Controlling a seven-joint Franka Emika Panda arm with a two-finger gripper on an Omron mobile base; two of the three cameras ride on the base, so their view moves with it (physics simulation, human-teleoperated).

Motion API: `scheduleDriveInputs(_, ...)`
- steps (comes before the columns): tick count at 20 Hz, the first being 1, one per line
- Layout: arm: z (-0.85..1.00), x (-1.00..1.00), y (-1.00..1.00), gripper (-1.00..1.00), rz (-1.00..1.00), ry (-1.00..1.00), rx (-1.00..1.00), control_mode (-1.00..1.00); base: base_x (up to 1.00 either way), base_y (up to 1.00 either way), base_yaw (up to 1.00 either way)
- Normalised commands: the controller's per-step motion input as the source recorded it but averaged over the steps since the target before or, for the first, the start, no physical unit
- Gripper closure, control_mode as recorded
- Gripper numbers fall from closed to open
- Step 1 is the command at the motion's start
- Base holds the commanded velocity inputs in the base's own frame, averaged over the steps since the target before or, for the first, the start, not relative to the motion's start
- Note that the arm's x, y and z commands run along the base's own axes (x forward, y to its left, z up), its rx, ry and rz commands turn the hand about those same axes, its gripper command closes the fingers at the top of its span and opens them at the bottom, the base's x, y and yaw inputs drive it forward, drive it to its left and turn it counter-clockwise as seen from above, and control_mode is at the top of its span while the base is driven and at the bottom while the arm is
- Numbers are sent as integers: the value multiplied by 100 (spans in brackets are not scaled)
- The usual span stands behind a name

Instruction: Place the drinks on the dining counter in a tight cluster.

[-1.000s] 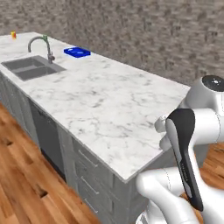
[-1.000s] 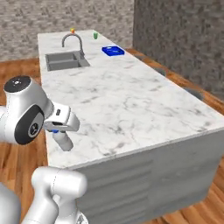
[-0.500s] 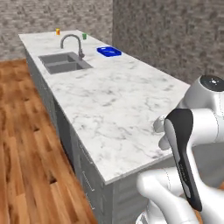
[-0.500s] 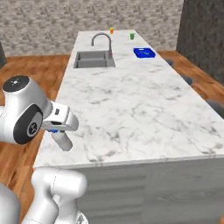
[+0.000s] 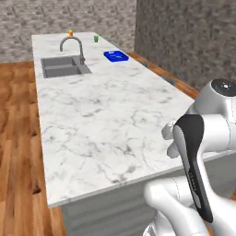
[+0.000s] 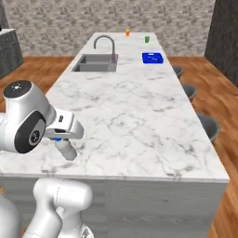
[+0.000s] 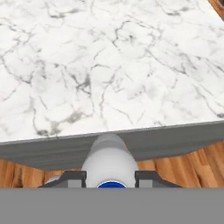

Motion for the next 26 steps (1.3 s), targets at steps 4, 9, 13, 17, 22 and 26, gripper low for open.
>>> scheduleDriveInputs(4,0,0,0,100,0,0,0,100,49,-96,32)
scheduleDriveInputs(9,0,0,0,100,0,0,0,100,84,-80,29)
scheduleDriveInputs(13,0,0,0,100,0,0,0,100,72,-46,23)
scheduleDriveInputs(17,0,0,0,100,0,0,0,100,25,-8,5)
scheduleDriveInputs(22,0,0,0,100,0,0,0,100,0,0,0)
scheduleDriveInputs(26,0,0,0,100,0,0,0,100,7,0,0)
